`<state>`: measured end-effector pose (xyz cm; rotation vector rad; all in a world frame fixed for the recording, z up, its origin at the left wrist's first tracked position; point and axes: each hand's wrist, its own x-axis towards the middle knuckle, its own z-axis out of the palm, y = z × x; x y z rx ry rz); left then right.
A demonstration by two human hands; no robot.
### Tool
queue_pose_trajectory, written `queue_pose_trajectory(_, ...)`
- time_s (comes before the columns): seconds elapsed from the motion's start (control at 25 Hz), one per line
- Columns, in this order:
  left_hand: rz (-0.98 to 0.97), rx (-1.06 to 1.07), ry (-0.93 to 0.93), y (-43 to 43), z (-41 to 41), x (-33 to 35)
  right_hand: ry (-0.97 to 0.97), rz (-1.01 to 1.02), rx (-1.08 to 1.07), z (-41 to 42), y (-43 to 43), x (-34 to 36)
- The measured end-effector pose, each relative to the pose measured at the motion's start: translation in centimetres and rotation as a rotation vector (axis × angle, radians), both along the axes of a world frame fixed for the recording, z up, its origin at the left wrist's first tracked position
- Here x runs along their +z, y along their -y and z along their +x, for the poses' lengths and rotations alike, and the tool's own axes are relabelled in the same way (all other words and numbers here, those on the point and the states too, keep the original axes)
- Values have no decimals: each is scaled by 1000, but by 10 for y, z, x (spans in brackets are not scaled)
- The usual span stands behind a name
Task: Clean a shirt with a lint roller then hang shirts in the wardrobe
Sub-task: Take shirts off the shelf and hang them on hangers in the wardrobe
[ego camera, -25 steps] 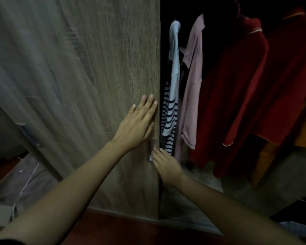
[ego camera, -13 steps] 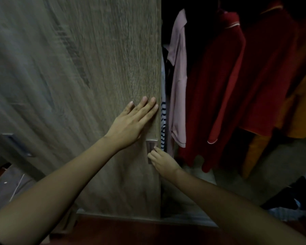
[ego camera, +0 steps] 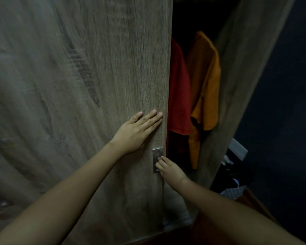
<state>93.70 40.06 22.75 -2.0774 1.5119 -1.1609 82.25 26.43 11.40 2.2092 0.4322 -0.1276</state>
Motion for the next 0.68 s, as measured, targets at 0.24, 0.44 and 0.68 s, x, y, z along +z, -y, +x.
queue_pose_trajectory(0.24,34,-48,-11,115,-16,-1,-30,-76,-208,-25,100,-9)
queue_pose_trajectory(0.44,-1,-112,-59,188,-32,3,-44,-98,-328,-40,161,-9)
queue_pose_trajectory(0.68,59,-64,-103,235,-45,0,-37,-62,-384,-49,208,-10)
